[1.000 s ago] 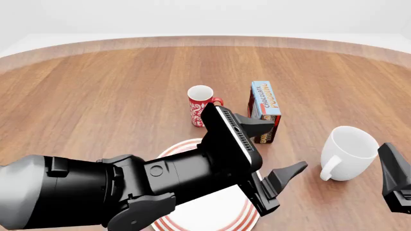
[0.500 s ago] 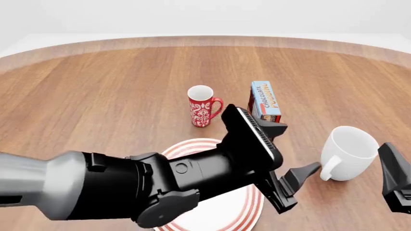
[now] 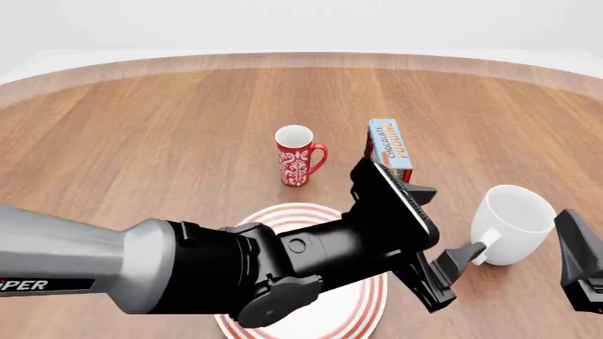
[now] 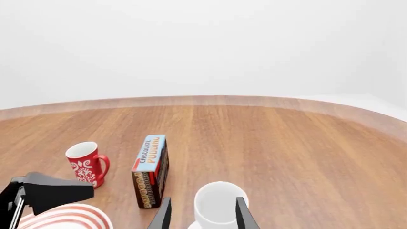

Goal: Pick up the white mug and put it on the plate, and put the chocolate pudding to the right of the plate.

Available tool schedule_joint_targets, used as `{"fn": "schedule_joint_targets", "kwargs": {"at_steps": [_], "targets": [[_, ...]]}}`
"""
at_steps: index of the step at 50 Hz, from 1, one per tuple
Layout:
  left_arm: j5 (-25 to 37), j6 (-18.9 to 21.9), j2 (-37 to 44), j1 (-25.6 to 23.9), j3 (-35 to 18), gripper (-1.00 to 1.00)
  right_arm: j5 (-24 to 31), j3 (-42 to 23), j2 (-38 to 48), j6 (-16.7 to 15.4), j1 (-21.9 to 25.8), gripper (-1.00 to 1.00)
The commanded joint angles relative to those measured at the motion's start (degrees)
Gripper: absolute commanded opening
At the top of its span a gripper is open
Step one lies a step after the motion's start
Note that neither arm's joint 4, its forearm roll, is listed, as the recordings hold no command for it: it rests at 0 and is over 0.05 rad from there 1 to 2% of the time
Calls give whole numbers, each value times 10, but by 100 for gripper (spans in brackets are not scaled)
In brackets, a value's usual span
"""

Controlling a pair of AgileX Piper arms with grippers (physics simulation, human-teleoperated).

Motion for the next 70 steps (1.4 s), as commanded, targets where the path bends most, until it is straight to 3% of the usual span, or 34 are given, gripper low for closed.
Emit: {"fn": "schedule_joint_targets", "kwargs": {"at_steps": [1,57,70], "targets": [[7,-5,23,3,-20,100,1,0,-1,0,1,100],[41,-21,111,12,-118,100,-3,0,0,7,1,100],[48,-24,133,12,-140,100,-28,1,23,11,2,100]]}}
